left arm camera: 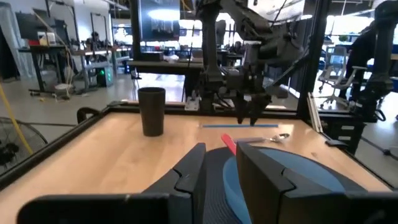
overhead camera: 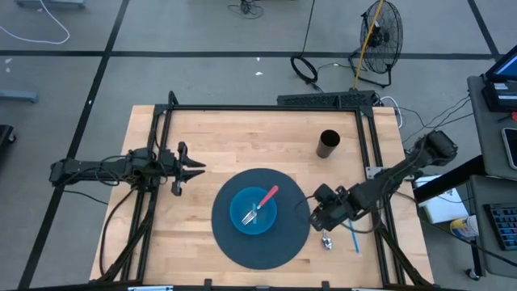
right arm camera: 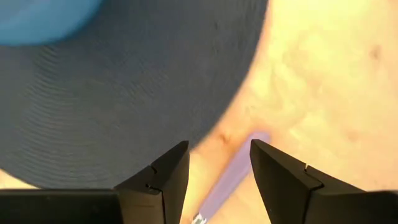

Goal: Pick & Place Utensil
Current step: Put the purple spoon into the blue bowl on the blue mat

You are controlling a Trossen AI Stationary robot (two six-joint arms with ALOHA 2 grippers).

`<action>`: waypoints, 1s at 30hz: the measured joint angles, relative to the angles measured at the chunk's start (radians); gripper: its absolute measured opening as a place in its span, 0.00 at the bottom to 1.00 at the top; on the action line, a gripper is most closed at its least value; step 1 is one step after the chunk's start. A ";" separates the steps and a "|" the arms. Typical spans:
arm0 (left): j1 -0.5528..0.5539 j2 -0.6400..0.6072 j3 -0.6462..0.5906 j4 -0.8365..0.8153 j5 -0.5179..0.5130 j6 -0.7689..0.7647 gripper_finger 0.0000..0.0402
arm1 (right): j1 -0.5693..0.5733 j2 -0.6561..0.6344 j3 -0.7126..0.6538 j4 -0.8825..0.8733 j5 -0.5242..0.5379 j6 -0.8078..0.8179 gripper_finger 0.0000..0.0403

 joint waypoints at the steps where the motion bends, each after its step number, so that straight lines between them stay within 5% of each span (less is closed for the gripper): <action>1: 0.000 0.000 0.000 0.004 0.000 0.001 0.23 | 0.000 0.015 0.000 0.000 -0.025 0.023 0.41; 19: 0.000 0.000 0.000 -0.009 0.000 0.016 0.23 | -0.041 0.153 0.000 -0.017 -0.208 0.154 0.41; 30: 0.000 0.000 0.000 -0.007 0.000 0.014 0.23 | -0.052 0.154 -0.015 -0.026 -0.180 0.145 0.41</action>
